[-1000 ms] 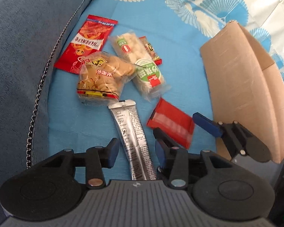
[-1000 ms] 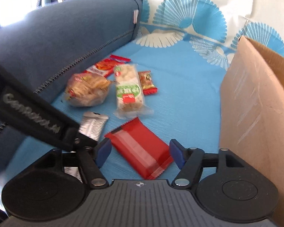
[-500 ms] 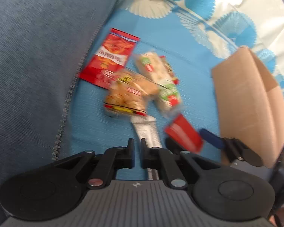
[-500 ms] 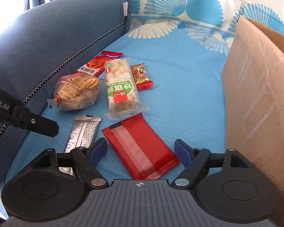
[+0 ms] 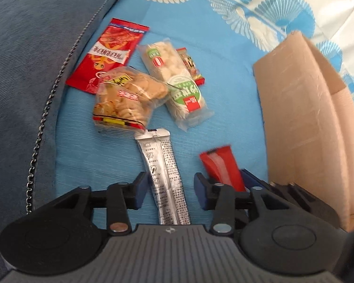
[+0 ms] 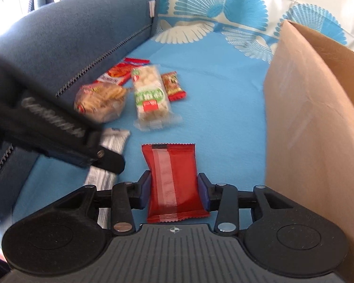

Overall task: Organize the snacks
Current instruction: 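Grasp the silver stick pack with the left tool while the right tool lifts the red bar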

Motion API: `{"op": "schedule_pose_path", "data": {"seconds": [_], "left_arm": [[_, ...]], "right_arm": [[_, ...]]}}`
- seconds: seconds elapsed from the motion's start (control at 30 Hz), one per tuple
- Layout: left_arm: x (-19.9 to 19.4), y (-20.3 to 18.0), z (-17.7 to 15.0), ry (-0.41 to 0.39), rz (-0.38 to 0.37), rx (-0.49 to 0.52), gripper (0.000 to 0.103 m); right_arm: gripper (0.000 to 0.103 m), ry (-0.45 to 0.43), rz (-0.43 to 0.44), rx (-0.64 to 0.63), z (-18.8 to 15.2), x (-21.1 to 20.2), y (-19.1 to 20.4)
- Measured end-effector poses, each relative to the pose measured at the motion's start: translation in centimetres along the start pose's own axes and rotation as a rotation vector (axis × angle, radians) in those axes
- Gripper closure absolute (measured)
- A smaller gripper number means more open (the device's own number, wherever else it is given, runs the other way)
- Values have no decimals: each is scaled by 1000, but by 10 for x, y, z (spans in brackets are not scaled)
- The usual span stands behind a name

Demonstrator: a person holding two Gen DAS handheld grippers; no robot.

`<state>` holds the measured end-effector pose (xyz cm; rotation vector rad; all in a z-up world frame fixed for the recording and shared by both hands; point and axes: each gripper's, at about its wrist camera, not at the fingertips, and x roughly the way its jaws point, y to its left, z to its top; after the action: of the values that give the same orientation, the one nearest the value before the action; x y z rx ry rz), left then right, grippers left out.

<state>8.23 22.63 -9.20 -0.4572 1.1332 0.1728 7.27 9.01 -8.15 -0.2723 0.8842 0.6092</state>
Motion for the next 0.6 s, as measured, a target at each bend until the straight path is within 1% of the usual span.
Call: {"op": "schedule_pose_path", "data": {"seconds": [0.17, 0.23, 0.27, 0.3, 0.37, 0.4, 0.47, 0.5, 0.53, 0.57, 0.6], "left_arm": [[7, -13, -4, 12, 60, 92, 55], [6, -17, -6, 3, 105, 150, 69], [5, -18, -9, 0, 124, 173, 74], [4, -19, -11, -6, 145, 191, 77], [-1, -15, -13, -26, 182, 202, 79], [-4, -12, -14, -39, 186, 197, 82], [-13, -2, -14, -67, 167, 172, 89], [-19, 3, -14, -80, 137, 154, 91], [-23, 8, -14, -86, 98, 135, 91], [-25, 13, -14, -80, 52, 115, 91], [-25, 17, -14, -68, 22, 101, 91]], "right_arm": [[60, 18, -23, 10, -13, -15, 3], [60, 17, -24, 17, -17, -20, 3], [60, 20, -23, 16, -19, -22, 3], [61, 23, -22, 13, -21, -23, 4], [61, 25, -23, 8, -25, -26, 5], [61, 25, -24, 7, -26, -27, 5], [61, 25, -22, 13, -27, -27, 6], [61, 26, -18, 15, -27, -27, 6], [60, 26, -10, 18, -27, -27, 5], [59, 28, 1, 21, -27, -27, 5], [58, 29, 13, 28, -27, -26, 4]]}}
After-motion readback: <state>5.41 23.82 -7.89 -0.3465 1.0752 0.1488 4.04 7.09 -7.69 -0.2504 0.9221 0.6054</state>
